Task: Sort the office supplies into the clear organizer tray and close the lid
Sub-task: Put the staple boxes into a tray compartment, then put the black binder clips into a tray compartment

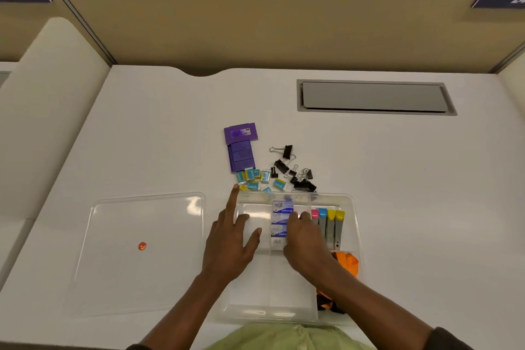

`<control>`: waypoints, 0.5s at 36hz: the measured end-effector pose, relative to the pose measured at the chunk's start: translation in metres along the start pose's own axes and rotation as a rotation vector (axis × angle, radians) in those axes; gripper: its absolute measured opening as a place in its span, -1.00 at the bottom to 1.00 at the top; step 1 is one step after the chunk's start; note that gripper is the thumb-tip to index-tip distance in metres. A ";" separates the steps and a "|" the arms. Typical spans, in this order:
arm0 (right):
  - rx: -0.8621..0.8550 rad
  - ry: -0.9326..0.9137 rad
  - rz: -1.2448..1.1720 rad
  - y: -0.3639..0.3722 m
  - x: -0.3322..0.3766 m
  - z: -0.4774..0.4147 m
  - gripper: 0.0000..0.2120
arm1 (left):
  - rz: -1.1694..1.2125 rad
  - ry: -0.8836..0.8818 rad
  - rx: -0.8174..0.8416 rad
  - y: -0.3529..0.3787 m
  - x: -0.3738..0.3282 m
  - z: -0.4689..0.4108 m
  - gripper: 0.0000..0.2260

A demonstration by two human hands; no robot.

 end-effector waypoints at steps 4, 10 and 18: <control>-0.180 -0.054 -0.030 -0.025 -0.007 -0.001 -0.80 | -0.013 0.010 0.003 -0.002 -0.001 0.001 -0.70; -0.450 -0.047 -0.185 -0.067 -0.040 -0.040 -0.76 | -0.099 0.028 0.027 0.002 0.003 0.000 -0.60; -0.240 -0.003 -0.232 -0.081 -0.081 -0.098 -0.36 | -0.293 0.067 -0.116 -0.012 -0.007 -0.020 -0.52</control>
Point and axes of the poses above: each hand's wrist, its own z-axis away from the middle knuckle, its own y-axis out of the palm, x = y × z, the point moved 2 cm from there along -z, towards the middle knuckle, and after that the axes turned 4 degrees about -y, right-handed, at the moved point
